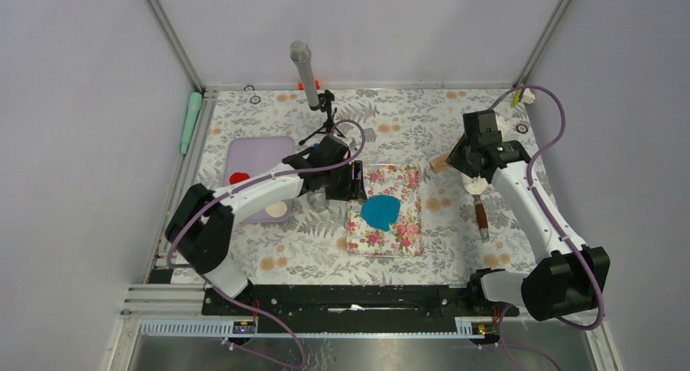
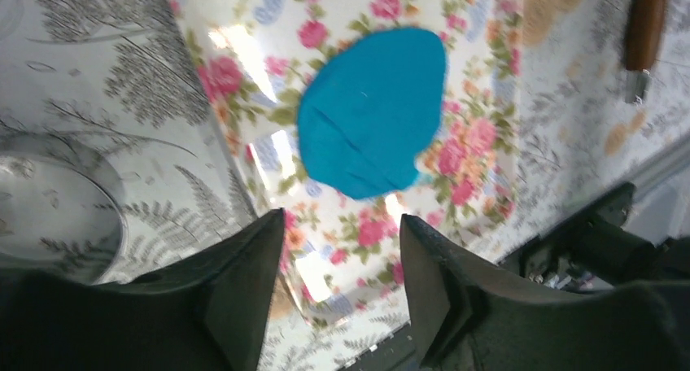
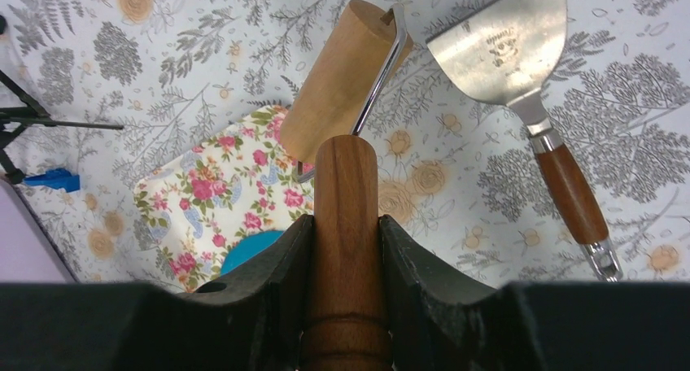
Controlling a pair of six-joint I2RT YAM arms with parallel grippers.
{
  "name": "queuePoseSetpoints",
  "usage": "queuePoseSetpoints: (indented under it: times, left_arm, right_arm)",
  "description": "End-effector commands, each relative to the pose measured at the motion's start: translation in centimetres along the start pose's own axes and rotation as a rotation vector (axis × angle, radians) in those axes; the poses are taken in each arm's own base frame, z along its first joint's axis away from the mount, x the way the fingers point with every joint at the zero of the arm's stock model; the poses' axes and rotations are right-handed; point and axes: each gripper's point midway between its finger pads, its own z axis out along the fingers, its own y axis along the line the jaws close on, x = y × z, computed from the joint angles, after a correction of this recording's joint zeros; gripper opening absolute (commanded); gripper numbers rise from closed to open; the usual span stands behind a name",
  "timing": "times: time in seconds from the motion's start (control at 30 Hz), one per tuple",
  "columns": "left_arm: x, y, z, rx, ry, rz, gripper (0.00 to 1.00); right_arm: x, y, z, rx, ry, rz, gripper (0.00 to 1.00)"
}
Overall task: Roll out the dumpling wrappers from the dough
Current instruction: Place the rolling pin at the center of the board.
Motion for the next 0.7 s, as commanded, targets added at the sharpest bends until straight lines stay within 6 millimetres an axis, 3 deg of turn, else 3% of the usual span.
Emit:
queuePoseSetpoints:
  times: [0.0, 0.13, 0.3, 0.4, 0.53, 0.67]
  left_arm:
    - [-0.9, -2.8, -4.8, 0.077, -0.107, 0.141, 0.61]
    - [-0.6, -1.7, -7.3, 0.047, -0.164, 0.175, 0.63]
    - [-1.1, -1.1, -9.5, 0.009, -0.237, 0.164, 0.63]
    - [-1.6, -0.9, -10.7, -0.011, -0.277, 0.149, 0.63]
    - [-2.1, -0.5, -12.0, -0.041, -0.324, 0.134, 0.63]
    - [-2.4, -0.6, -12.7, -0.015, -0.374, 0.129, 0.63]
  right_arm:
    - [-4.1, 2.7, -1.0, -0.137, -0.186, 0.043, 0.0]
    - [-5.4, 4.1, -0.5, -0.189, -0.236, 0.063, 0.0]
    - [-7.5, 4.7, 1.5, -0.26, -0.423, 0.104, 0.0]
    - [-10.2, 5.5, 2.4, -0.308, -0.504, 0.157, 0.0]
    - [-13.2, 7.1, 4.0, -0.384, -0.491, 0.16, 0.0]
    - [-15.7, 7.1, 7.4, -0.397, -0.446, 0.186, 0.0]
